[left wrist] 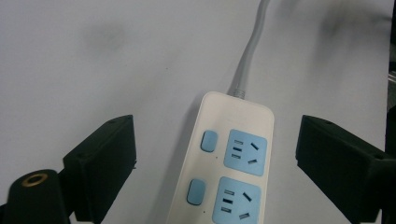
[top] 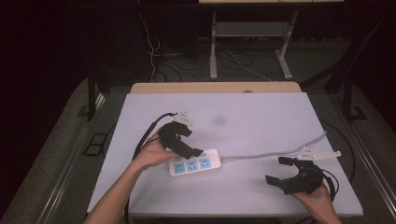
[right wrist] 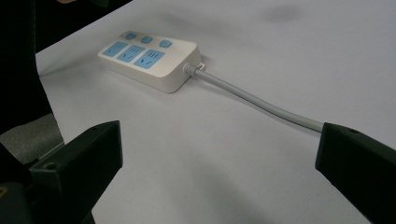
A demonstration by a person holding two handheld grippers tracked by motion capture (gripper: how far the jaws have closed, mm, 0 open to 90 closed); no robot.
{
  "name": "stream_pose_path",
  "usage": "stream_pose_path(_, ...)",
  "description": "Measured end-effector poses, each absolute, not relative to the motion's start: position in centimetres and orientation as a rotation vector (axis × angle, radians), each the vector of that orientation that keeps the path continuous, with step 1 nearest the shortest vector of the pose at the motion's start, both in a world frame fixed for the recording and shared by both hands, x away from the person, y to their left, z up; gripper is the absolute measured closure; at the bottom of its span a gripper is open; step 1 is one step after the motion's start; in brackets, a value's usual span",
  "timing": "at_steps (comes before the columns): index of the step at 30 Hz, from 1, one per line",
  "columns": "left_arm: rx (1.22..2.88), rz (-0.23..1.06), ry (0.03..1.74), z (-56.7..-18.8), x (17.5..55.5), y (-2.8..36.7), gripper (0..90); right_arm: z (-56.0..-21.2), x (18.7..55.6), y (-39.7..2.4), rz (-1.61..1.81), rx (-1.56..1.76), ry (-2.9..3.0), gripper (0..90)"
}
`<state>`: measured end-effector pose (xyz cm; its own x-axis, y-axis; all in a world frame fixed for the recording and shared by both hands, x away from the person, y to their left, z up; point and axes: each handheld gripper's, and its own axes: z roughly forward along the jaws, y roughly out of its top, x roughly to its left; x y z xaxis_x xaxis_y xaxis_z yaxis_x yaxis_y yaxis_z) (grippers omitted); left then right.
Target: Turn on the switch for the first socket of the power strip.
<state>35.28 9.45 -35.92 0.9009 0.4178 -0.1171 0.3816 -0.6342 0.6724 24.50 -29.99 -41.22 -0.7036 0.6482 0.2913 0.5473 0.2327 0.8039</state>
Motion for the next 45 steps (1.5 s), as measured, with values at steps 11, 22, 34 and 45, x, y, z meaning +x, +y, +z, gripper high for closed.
stream_pose_path(11, 2.335, 0.045, 0.562, -36.2, 36.2, 8.4, 23.3, -41.3, 24.5, -30.0, 1.483, 1.162, 2.384, 0.3)
stream_pose_path(22, 2.354, 0.03, 0.533, -36.3, 36.9, 7.0, 45.7, -41.3, 24.5, -30.0, 1.483, 1.16, 2.389, 0.3)
stream_pose_path(34, 2.383, -0.031, 0.503, -37.3, 37.5, 6.3, 75.8, -41.3, 24.5, -30.0, 1.479, 1.157, 2.394, 0.3)
stream_pose_path(45, 2.428, -0.06, 0.483, -38.4, 37.8, 5.5, 89.2, -41.3, 24.5, -30.0, 1.475, 1.153, 2.4, 0.3)
